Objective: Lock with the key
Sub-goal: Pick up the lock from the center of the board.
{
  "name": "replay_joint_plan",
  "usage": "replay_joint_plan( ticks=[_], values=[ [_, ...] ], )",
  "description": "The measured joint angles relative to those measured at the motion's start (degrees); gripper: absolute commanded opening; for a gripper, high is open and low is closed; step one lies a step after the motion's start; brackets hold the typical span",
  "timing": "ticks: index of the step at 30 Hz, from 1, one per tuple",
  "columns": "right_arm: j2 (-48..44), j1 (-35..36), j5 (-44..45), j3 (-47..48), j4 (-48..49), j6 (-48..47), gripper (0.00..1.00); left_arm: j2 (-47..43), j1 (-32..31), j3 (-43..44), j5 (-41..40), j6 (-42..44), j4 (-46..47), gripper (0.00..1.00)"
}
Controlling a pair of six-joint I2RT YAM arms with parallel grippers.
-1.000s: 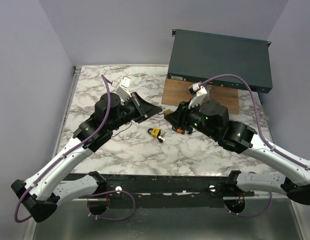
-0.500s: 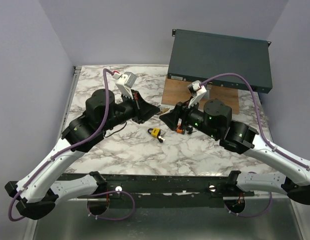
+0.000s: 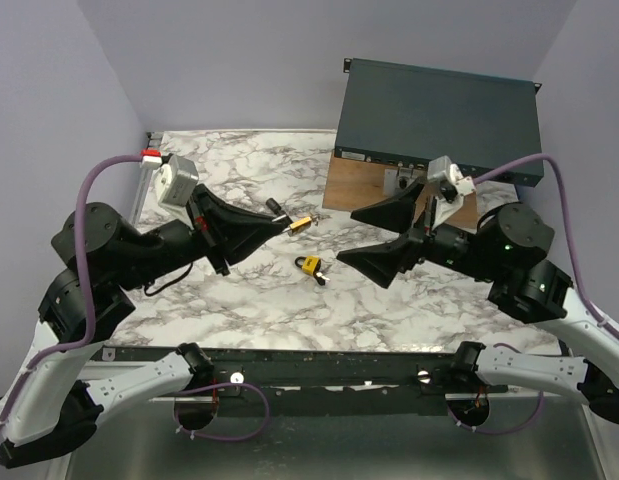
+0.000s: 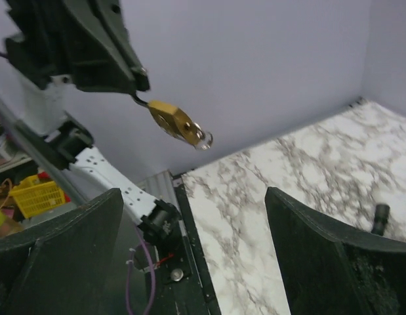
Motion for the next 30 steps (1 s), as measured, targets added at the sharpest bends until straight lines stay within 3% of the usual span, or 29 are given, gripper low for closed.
replay_joint_plan(
  ticks=[10, 15, 21, 27, 30],
  values=[
    [6.34, 0.0, -16.0, 8.13, 3.45, -3.43, 0.83, -0.15, -0.02, 1.99, 12.39, -0.2, -0.83, 0.0],
    [9.42, 0.0, -21.68, 8.22, 2.62, -3.8, 0.72, -0.15, 0.0, 0.9, 16.09, -1.75, -0.11, 0.0],
    [8.68, 0.0, -25.94, 8.2, 2.82, -3.5, 0.49, 0.02, 0.0, -1.01, 18.97, -3.78, 1.86, 0.0],
    [8.33, 0.0, -29.24, 7.93, 2.95, -2.67, 0.47, 0.79, 0.0, -1.27, 19.65, -5.68, 3.69, 0.0],
    [8.04, 0.0, -29.7, 6.97, 2.93, -2.29, 0.37, 1.03, 0.0, -1.27, 19.65, -6.38, 4.33, 0.0]
  ],
)
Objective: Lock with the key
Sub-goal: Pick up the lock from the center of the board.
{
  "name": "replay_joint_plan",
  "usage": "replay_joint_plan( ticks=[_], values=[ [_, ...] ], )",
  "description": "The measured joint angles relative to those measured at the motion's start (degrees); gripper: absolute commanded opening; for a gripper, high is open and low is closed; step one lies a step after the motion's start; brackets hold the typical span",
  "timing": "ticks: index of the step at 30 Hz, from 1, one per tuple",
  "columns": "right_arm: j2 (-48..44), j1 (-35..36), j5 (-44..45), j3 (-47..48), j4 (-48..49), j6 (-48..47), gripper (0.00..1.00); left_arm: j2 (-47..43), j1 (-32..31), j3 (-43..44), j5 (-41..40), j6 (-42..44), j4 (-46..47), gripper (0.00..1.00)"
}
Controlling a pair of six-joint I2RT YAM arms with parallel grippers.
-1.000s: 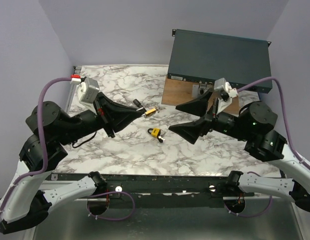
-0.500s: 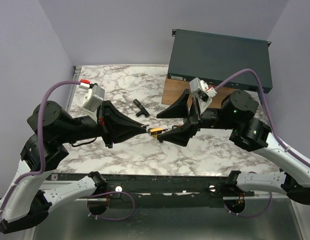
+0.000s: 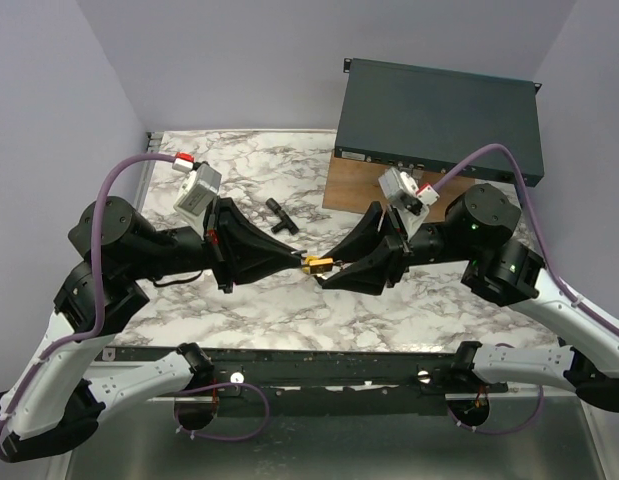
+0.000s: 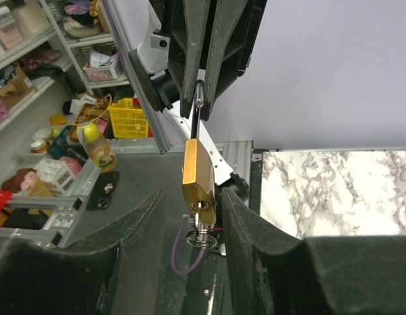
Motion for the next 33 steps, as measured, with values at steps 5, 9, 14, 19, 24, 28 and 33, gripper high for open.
replay_joint_plan(
  ticks=[5, 9, 14, 19, 24, 28, 33],
  values=[
    [-0.22, 0.0, 0.0, -0.61, 0.02, 1.05, 0.33, 0.48, 0.02, 0.0, 0.0, -0.83, 0.79, 0.0],
    [-0.59, 0.0, 0.04, -0.61, 0.42, 1.9, 0.33, 0.98, 0.48, 0.0, 0.0, -1.03, 0.83, 0.0],
    [-0.81, 0.0, 0.24, -1.09, 1.57, 3.02, 0.32, 1.01, 1.05, -0.44, 0.02, -1.49, 1.66, 0.0],
    [-0.81, 0.0, 1.03, -1.64, 2.4, 4.02, 0.29, 1.01, 1.42, -0.74, 0.07, -1.9, 1.92, 0.0],
    [-0.81, 0.0, 2.69, -1.79, 3.02, 4.98, 0.2, 1.01, 1.68, -1.18, 0.22, -2.12, 2.14, 0.0],
    [-0.79, 0.0, 3.61, -1.81, 3.04, 5.66, 0.18, 1.01, 1.75, -1.31, 0.26, -2.14, 2.38, 0.0],
    [-0.79, 0.0, 3.78, -1.81, 2.99, 5.92, 0.23, 0.98, 2.08, -1.38, 0.33, -2.19, 2.38, 0.0]
  ],
)
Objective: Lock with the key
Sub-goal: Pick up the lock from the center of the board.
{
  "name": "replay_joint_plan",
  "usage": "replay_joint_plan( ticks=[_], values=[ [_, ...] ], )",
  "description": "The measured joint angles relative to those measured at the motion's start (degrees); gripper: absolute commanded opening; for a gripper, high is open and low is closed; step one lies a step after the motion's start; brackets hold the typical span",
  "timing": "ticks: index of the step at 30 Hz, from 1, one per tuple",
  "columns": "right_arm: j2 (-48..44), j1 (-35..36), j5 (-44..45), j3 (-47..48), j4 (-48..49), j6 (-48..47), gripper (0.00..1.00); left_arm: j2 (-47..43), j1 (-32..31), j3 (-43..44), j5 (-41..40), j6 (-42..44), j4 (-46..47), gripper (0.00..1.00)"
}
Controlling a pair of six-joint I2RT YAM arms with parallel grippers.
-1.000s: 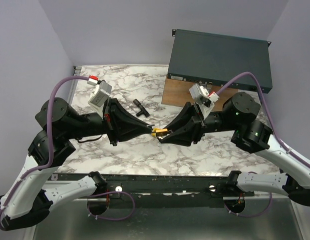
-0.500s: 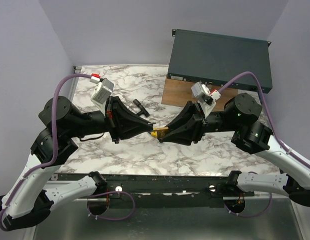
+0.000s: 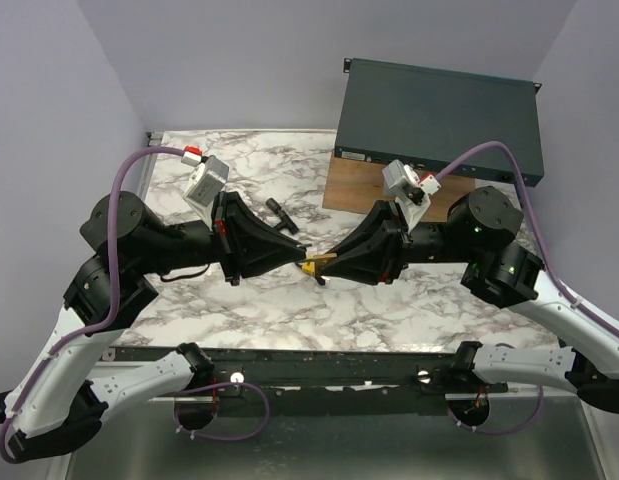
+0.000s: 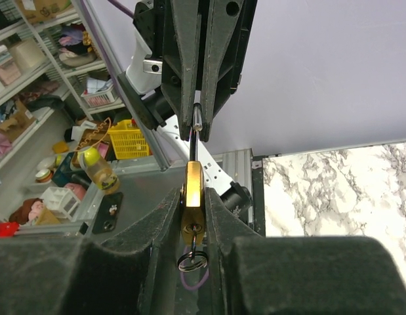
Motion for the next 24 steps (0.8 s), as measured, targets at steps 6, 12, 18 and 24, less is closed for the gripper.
replay_joint_plan(
  ticks=[6, 12, 18, 24],
  values=[
    [0.0, 0.0, 0.09, -0.02, -0.04, 0.0, 0.12, -0.09, 0.35, -0.04, 0.15, -0.02, -0.02, 0.0],
    [0.0, 0.0, 0.72, -0.02, -0.46, 0.04, 0.01, 0.0, 0.42, -0.04, 0.15, -0.07, -0.24, 0.22],
    [0.0, 0.0, 3.19, -0.09, -1.55, 0.63, 0.01, -0.5, 0.48, 0.44, -5.09, 4.79, -3.98, 0.63],
    [0.02, 0.0, 4.94, -0.94, -2.64, 2.54, 0.01, -0.83, 0.72, 3.82, -12.13, 12.0, -7.48, 0.5]
  ],
)
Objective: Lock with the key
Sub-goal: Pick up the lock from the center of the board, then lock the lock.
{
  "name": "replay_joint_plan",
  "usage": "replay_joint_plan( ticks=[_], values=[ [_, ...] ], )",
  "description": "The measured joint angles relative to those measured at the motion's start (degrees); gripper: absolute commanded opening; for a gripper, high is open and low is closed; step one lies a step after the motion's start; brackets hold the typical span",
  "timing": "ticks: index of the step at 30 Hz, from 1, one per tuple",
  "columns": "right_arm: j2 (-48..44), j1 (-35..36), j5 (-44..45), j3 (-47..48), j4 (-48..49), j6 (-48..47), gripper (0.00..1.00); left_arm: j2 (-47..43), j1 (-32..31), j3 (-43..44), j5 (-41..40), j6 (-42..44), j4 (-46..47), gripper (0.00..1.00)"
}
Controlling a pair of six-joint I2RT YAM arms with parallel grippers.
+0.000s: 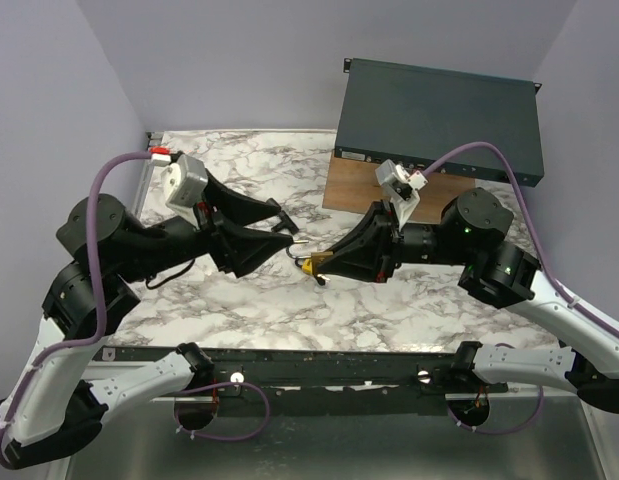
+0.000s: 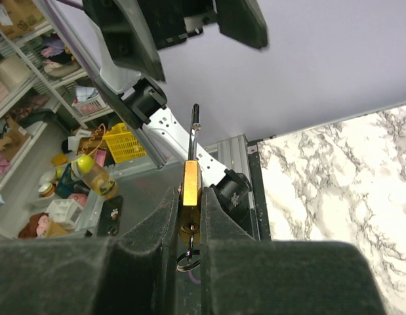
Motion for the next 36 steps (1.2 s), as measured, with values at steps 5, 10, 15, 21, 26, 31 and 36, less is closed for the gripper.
replay_joint_plan(
  ticks=[5, 10, 15, 21, 26, 31, 36],
  values=[
    [0.0, 0.0, 0.61, -1.31, -0.44, 1.46, 0.01, -0.04, 0.0, 2.05, 0.07, 3.13, 0.96, 0.24],
    [0.2, 0.0, 1.42, -1.73, -0.87, 2.12, 0.01, 2.8, 0.0, 3.06, 5.14, 3.48, 1.6, 0.15],
    [0.2, 0.0, 2.38, -1.73, -1.01, 2.12, 0.01, 4.52, 0.0, -0.52, 9.77, 2.21, 1.88, 0.13],
    [0.24, 0.0, 2.67, -1.68, -1.75, 1.97, 0.01, 4.66, 0.0, -3.96, 10.67, 0.74, 1.38, 0.12],
    [0.22, 0.0, 2.64, -1.6, -1.75, 1.92, 0.01, 4.26, 0.0, -4.0, 10.45, 0.2, 1.36, 0.1],
    [0.15, 0.0, 2.64, -1.49, -1.77, 1.88, 0.01, 4.11, 0.0, -4.26, 8.5, -0.13, 1.18, 0.31],
    [-0.2, 0.0, 2.38, -1.11, -1.79, 1.86, 0.01, 4.13, 0.07, -4.33, 6.4, -0.11, 0.94, 0.45]
  ],
)
